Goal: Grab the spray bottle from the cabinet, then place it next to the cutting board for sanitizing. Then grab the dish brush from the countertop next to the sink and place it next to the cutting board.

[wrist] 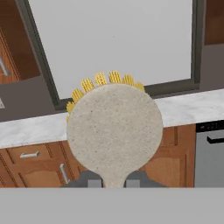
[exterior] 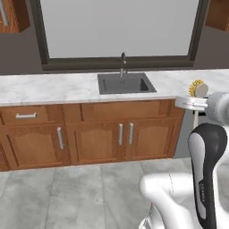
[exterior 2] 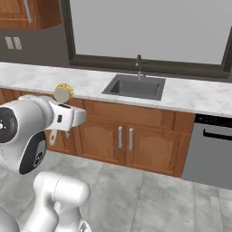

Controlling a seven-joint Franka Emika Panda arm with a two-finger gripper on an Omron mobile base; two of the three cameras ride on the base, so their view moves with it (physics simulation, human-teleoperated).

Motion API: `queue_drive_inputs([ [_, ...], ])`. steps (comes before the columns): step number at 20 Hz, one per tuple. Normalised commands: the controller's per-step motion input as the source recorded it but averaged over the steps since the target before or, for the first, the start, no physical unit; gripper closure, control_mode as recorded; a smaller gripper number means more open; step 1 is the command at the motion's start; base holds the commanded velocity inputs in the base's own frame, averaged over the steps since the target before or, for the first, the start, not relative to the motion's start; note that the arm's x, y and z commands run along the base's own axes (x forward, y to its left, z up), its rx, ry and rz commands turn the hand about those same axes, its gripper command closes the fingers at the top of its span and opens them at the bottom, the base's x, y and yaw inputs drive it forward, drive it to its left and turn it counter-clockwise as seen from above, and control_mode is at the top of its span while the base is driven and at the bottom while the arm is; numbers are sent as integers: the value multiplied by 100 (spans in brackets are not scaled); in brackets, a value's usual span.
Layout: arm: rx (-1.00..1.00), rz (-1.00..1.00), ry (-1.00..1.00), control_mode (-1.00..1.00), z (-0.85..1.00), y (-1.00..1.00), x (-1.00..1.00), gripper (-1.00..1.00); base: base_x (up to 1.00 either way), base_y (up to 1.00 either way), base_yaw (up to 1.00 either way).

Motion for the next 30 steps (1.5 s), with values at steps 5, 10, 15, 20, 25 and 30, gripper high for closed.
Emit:
queue_drive_inputs([
  [5,0,0,0,100,0,0,0,100,-37,100,0],
  [10,0,0,0,100,0,0,0,100,11,100,-2],
  [15,0,0,0,100,0,0,0,100,100,99,-2],
  [20,0,0,0,100,0,0,0,100,80,100,0],
  [25,0,0,0,100,0,0,0,100,31,100,-1],
  [30,0,0,0,100,0,0,0,100,22,100,0],
])
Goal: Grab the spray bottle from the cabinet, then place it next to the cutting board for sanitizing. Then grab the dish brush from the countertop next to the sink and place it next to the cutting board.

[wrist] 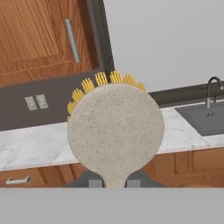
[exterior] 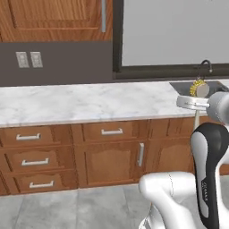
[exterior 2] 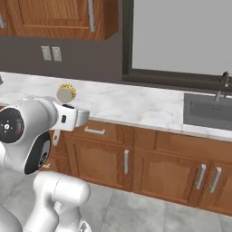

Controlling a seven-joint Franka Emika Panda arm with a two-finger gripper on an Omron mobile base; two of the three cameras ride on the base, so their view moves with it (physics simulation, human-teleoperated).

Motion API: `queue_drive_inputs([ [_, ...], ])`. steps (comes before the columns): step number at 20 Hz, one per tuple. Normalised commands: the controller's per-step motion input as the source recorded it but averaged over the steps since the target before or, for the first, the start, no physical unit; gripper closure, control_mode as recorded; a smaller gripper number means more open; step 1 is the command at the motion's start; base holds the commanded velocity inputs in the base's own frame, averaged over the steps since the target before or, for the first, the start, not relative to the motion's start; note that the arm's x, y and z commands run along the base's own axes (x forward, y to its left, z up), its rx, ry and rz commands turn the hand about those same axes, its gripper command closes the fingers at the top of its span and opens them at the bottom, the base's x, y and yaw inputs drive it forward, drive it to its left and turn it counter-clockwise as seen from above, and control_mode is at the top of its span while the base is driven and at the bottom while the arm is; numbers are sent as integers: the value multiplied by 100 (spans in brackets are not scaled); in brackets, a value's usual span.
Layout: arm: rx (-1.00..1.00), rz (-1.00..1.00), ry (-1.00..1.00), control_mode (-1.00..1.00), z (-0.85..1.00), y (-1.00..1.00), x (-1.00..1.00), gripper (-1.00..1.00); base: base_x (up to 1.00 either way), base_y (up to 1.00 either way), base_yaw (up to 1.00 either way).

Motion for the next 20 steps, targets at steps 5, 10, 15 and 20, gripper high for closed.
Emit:
queue_drive_inputs([
  [5,0,0,0,100,0,0,0,100,18,100,0],
  [10,0,0,0,100,0,0,0,100,12,100,0],
  [15,0,0,0,100,0,0,0,100,2,100,0],
  [20,0,0,0,100,0,0,0,100,2,100,-1],
])
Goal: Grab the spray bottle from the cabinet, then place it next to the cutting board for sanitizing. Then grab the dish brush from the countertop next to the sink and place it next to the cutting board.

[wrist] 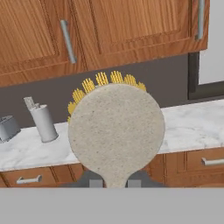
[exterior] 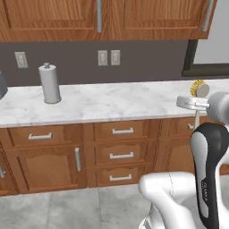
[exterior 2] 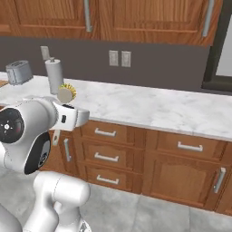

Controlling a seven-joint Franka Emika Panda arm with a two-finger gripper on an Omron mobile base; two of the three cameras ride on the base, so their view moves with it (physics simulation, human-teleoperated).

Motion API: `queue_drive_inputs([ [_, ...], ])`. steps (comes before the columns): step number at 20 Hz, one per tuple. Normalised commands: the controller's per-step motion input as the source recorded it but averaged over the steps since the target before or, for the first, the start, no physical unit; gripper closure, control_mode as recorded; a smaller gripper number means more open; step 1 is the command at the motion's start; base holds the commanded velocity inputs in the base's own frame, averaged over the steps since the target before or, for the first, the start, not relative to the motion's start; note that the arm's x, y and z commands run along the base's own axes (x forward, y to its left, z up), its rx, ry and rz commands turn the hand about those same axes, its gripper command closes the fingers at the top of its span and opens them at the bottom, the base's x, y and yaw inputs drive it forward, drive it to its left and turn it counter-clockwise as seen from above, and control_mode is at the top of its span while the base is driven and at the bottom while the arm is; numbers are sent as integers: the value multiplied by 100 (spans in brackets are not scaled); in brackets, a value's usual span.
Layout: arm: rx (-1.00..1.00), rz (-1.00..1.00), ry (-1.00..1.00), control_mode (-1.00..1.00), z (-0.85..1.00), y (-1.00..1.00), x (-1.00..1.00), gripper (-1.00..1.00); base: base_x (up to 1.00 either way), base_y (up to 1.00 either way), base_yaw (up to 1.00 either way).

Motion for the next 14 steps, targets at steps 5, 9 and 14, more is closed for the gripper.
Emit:
queue_drive_inputs([
  [5,0,0,0,100,0,0,0,100,6,100,-2],
  [9,0,0,0,100,0,0,0,100,16,100,-2],
  [14,0,0,0,100,0,0,0,100,23,100,-6],
])
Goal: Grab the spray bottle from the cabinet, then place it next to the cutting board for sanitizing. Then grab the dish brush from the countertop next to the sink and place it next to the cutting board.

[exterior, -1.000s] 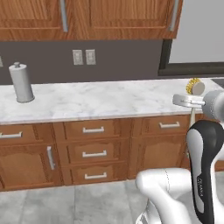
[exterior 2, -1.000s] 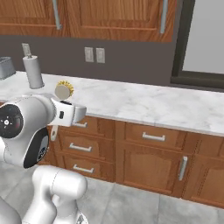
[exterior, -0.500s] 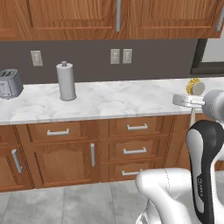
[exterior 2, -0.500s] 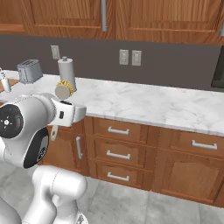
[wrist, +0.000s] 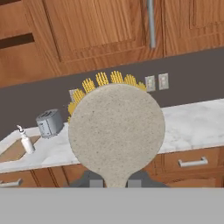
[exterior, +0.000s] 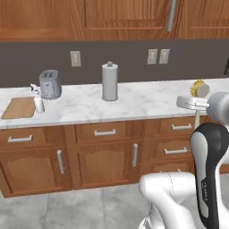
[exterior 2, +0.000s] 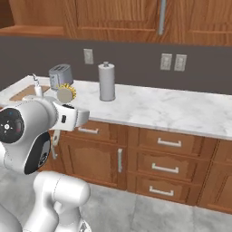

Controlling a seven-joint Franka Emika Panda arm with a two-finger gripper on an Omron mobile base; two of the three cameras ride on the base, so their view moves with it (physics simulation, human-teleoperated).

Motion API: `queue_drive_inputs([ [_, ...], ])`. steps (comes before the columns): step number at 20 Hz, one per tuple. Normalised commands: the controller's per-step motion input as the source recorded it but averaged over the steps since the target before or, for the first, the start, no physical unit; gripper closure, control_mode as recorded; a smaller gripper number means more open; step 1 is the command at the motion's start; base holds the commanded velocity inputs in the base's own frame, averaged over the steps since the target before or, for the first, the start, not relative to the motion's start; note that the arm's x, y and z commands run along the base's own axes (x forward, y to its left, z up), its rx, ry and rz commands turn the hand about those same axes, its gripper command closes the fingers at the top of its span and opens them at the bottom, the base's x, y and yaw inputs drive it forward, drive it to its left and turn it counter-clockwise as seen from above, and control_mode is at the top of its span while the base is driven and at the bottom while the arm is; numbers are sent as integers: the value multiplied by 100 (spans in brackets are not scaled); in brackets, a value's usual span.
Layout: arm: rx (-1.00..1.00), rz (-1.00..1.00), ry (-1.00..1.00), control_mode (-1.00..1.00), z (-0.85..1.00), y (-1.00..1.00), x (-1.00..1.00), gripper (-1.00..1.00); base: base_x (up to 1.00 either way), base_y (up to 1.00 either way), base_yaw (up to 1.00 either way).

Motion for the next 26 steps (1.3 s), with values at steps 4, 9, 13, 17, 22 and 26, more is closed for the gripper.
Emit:
queue_drive_inputs([
  [4,0,0,0,100,0,0,0,100,29,100,-5],
  [9,0,0,0,100,0,0,0,100,75,100,-2],
  [13,0,0,0,100,0,0,0,100,78,100,-4],
  [17,0,0,0,100,0,0,0,100,37,67,1],
  [22,0,0,0,100,0,0,0,100,69,35,19],
  [26,0,0,0,100,0,0,0,100,99,21,18],
])
